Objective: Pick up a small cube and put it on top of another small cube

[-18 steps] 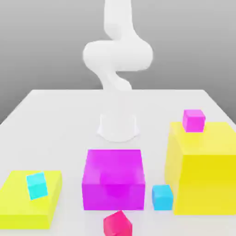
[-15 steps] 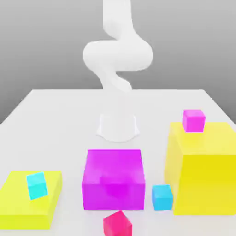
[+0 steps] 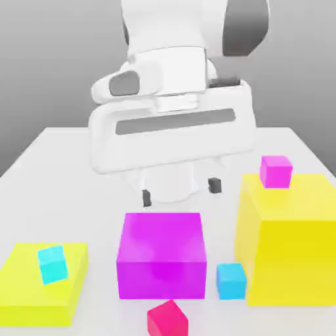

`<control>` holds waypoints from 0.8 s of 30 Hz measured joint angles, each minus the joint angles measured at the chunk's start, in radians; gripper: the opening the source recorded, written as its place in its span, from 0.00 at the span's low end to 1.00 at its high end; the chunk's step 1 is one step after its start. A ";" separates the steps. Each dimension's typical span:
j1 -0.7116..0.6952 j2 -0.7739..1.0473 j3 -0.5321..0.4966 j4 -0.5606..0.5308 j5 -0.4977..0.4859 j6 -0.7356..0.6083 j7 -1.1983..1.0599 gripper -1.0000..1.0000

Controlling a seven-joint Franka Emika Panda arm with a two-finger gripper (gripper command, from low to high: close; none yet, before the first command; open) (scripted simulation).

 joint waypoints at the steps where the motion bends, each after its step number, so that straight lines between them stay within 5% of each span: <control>1: 0.001 0.036 0.000 -0.004 0.002 0.013 -0.020 0.50; 13: -0.030 0.457 0.030 -0.014 -0.016 0.236 -0.167 0.50; 14: -0.037 0.487 0.040 -0.008 -0.009 0.259 -0.173 0.00; 24: -0.022 0.403 0.019 -0.025 -0.037 0.192 -0.153 0.00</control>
